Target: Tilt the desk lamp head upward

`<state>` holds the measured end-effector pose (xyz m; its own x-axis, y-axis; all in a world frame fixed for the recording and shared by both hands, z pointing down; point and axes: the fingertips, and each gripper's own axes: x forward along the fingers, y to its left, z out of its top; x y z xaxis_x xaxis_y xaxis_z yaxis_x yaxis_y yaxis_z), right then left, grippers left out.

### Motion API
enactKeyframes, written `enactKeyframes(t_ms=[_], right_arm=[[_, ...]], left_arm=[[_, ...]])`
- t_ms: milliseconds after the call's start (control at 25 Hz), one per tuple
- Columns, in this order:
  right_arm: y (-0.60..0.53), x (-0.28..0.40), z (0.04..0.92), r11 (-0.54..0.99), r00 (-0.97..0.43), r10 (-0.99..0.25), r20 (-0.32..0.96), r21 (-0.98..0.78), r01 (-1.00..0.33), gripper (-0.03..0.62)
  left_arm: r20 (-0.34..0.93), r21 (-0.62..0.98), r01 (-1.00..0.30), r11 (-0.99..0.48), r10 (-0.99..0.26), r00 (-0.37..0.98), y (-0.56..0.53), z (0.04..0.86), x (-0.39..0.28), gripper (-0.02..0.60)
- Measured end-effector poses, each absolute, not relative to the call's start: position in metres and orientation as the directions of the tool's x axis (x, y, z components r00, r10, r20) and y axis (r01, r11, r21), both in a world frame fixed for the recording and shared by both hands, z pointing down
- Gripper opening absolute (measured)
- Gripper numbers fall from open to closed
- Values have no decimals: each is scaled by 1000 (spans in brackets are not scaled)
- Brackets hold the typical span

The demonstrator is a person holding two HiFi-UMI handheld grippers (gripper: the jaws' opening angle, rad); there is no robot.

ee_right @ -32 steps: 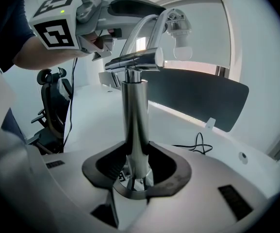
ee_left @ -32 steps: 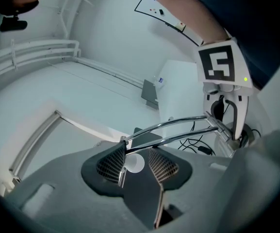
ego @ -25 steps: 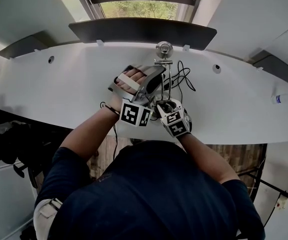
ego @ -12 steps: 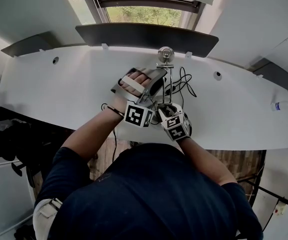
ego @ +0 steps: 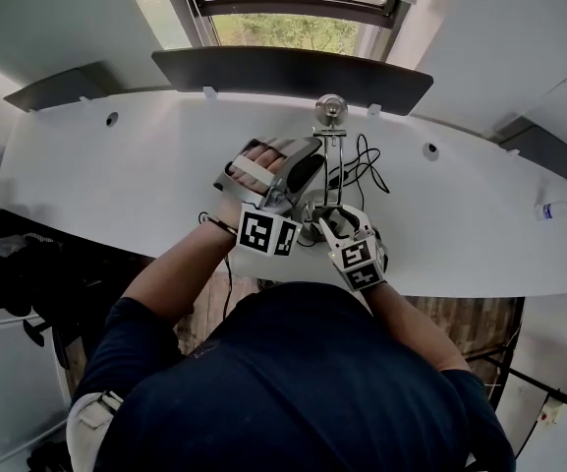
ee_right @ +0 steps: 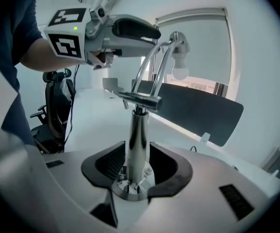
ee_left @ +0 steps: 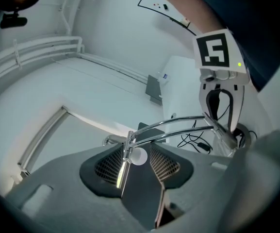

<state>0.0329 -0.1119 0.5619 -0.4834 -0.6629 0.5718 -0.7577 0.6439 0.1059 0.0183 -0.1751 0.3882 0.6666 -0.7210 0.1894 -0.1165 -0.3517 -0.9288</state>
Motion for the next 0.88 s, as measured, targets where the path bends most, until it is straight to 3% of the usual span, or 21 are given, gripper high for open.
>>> enactKeyframes(t_ms=[280,480,640,880], right_arm=[[-90,42,513,641,-540,-691,481,62,-765,160],[-81,36,467,685,-616,-690,380,68,-726,135],[-76,34,443,691,-656,-677,333,-18,-722,104],[-72,31,418,699,-685,-677,270,-55,-713,64]], left_arm=[[177,-810,-305,-500,-705,686,-152,366,3,167],[202,-592,-433,-679,-646,736,-126,364,-1,155],[187,-407,-540,-737,-646,740,-115,363,-5,119],[187,-241,-552,-798,-596,781,-98,369,1,83]])
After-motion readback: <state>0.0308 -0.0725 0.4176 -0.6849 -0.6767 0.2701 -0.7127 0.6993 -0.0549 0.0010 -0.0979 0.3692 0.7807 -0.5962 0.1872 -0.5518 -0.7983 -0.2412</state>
